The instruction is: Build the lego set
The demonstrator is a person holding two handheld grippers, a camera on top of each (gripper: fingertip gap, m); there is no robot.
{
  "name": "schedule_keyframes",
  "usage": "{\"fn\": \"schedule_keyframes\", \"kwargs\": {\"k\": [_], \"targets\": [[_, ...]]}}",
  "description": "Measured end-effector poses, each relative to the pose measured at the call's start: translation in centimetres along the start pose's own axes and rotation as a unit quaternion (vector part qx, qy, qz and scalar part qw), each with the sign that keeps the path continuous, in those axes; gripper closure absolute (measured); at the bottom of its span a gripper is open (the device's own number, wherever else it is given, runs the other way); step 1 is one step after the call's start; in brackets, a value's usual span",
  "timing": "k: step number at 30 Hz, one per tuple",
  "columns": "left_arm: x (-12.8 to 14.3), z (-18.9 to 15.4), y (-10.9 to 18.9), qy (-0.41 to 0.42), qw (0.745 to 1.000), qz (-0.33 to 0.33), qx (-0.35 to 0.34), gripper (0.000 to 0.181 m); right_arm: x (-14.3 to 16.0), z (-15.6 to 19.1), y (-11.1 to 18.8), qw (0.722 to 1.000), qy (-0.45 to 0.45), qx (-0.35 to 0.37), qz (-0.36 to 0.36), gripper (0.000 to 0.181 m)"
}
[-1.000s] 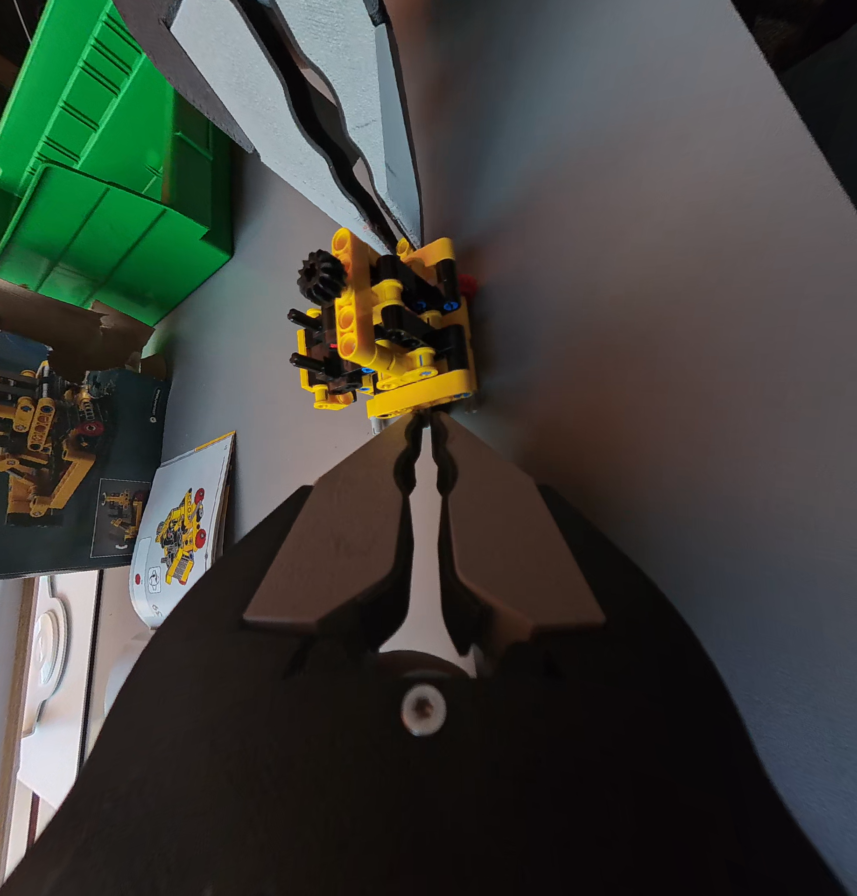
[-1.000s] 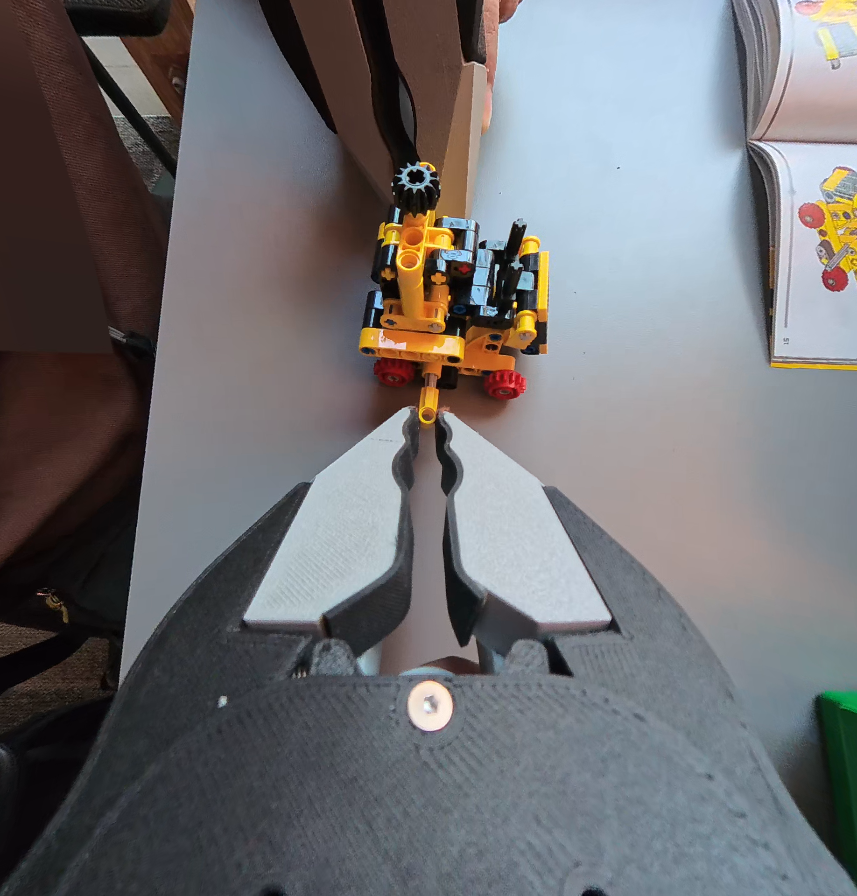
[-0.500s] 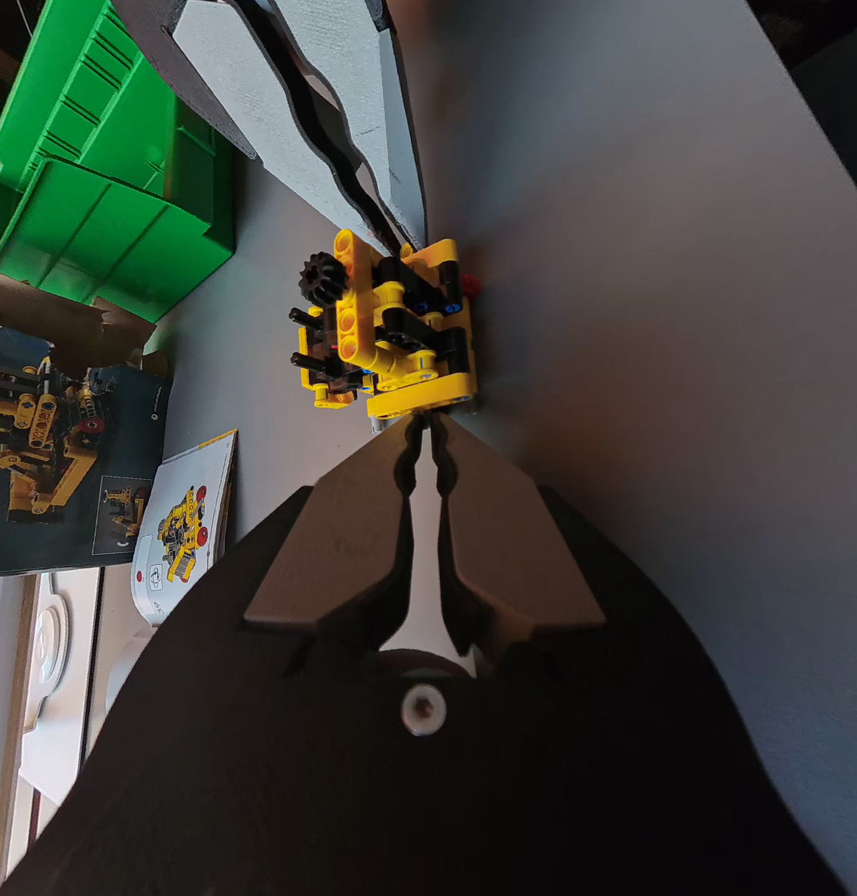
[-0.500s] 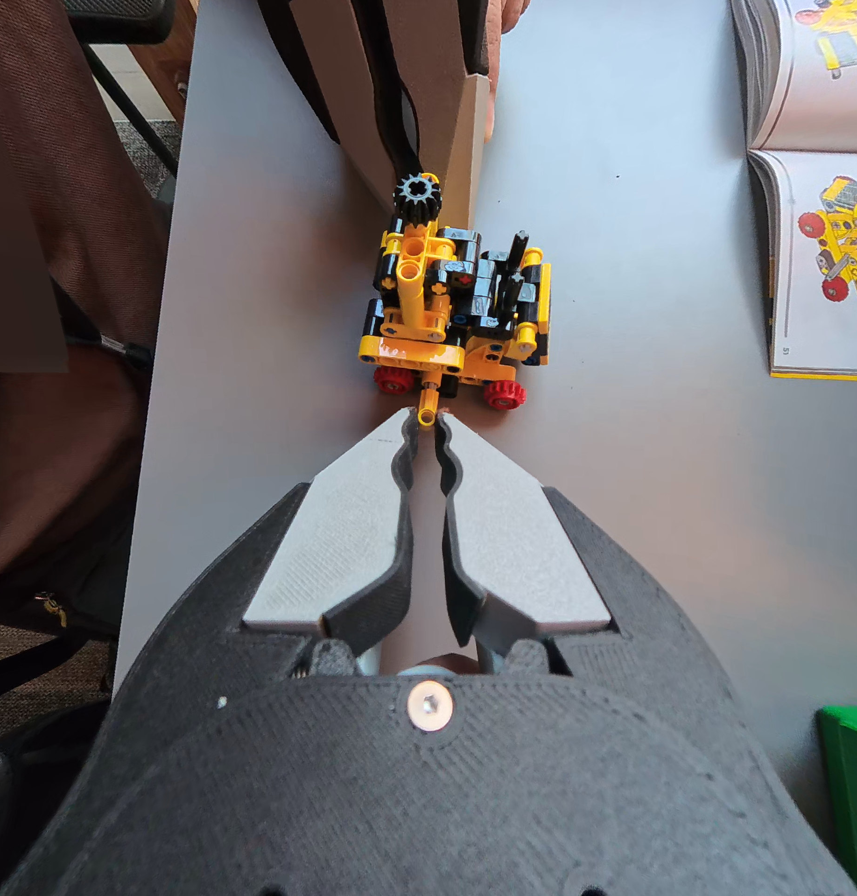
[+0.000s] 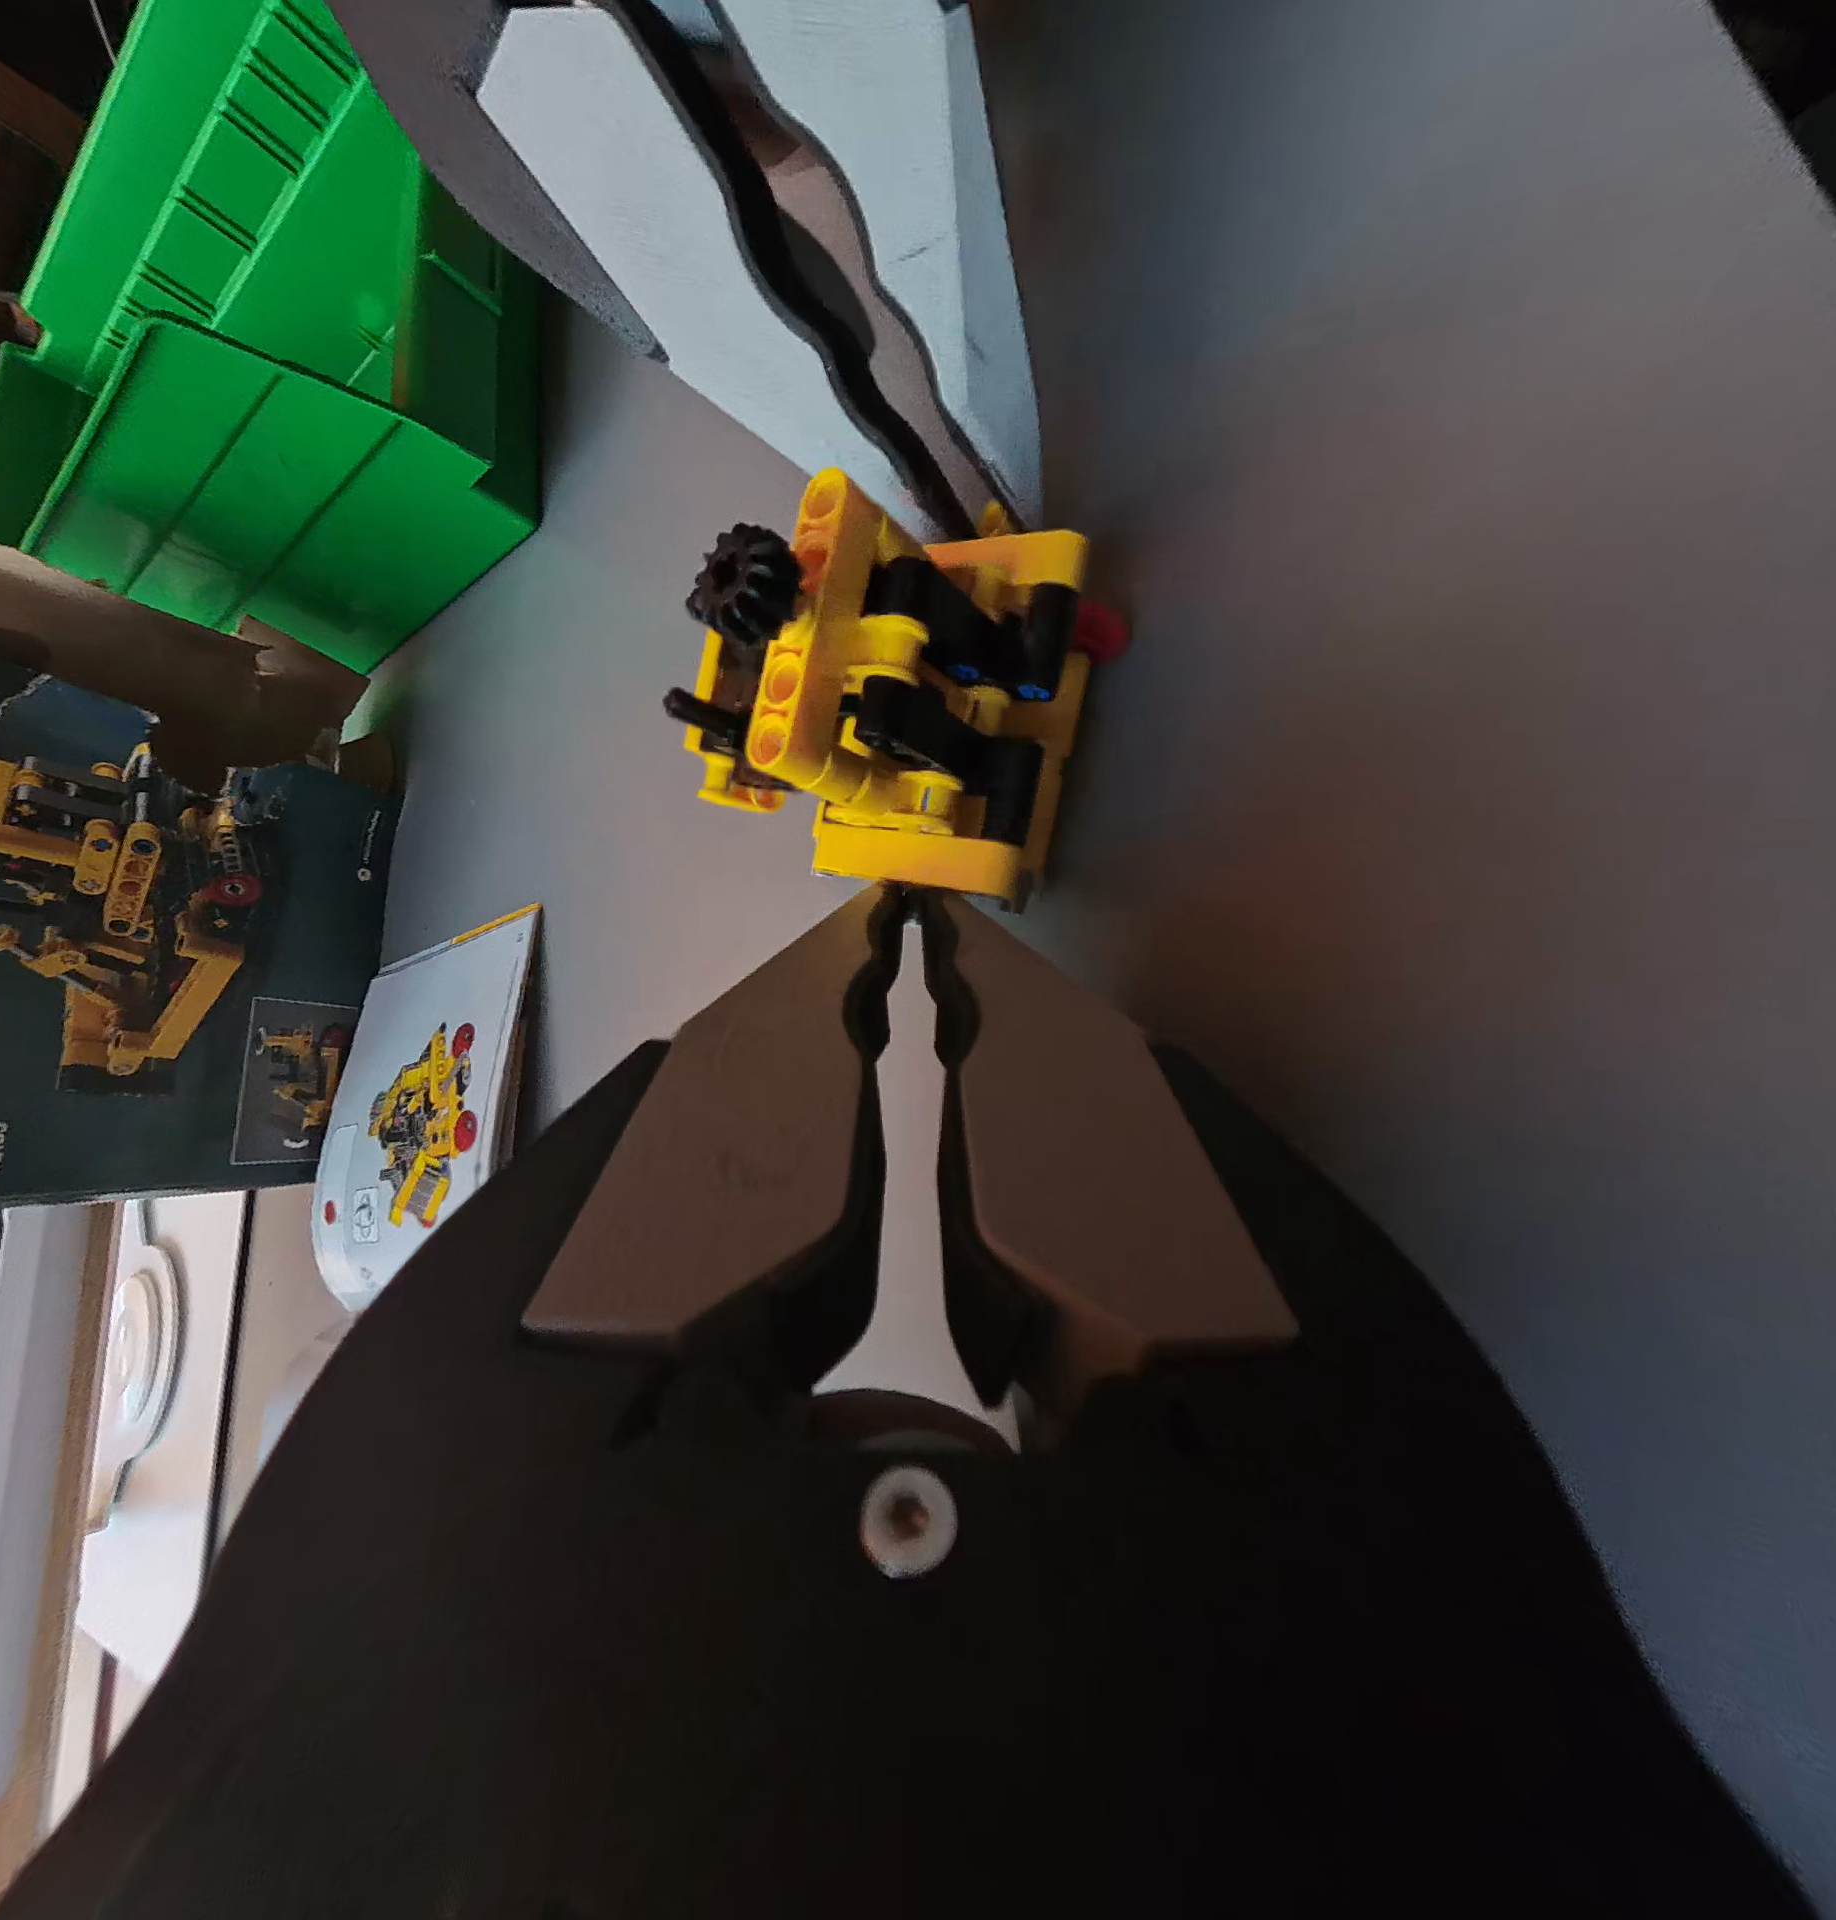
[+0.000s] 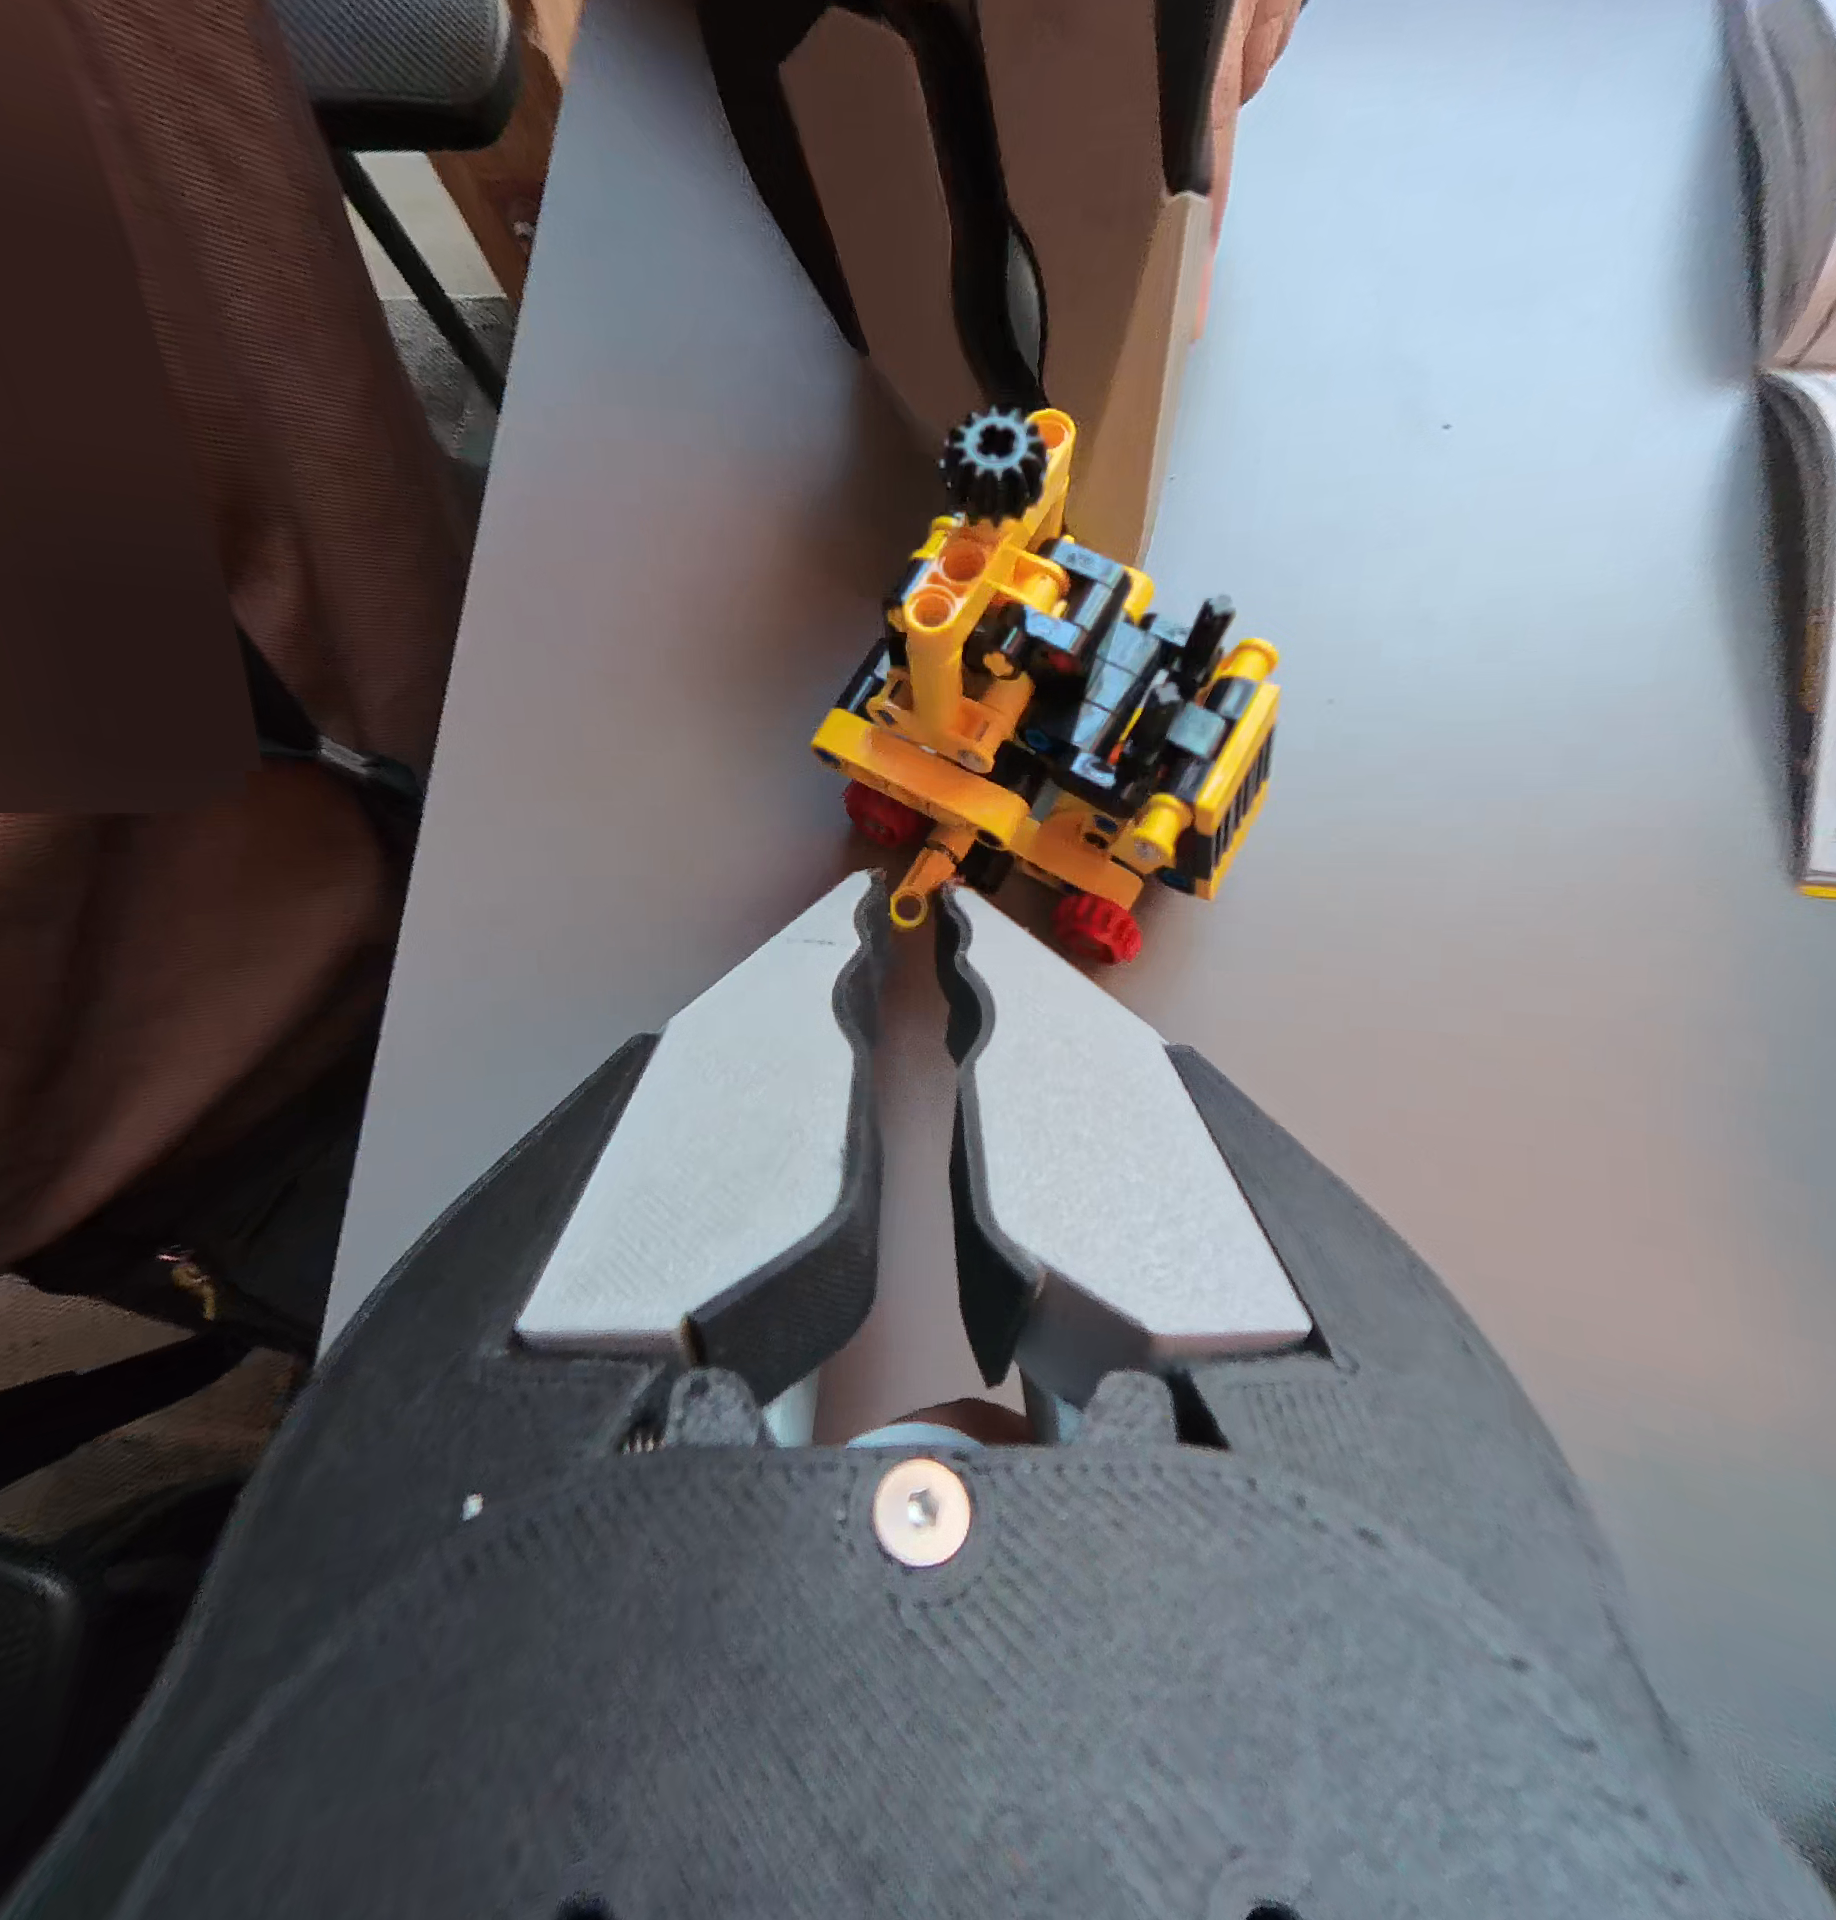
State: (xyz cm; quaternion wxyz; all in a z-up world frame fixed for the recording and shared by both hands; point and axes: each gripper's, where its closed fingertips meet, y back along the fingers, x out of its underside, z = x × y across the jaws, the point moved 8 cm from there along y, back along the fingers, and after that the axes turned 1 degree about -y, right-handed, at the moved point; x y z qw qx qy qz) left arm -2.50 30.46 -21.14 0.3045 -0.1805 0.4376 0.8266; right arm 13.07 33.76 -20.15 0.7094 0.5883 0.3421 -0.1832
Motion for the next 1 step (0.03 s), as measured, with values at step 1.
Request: {"fn": "schedule_keyframes", "kwargs": {"k": [1], "targets": [[0.15, 0.23, 0.02, 0.000, 1.000, 0.001, 0.000, 0.181, -0.01, -0.13, 0.00, 1.000, -0.002, 0.004, -0.002, 0.176]]}}
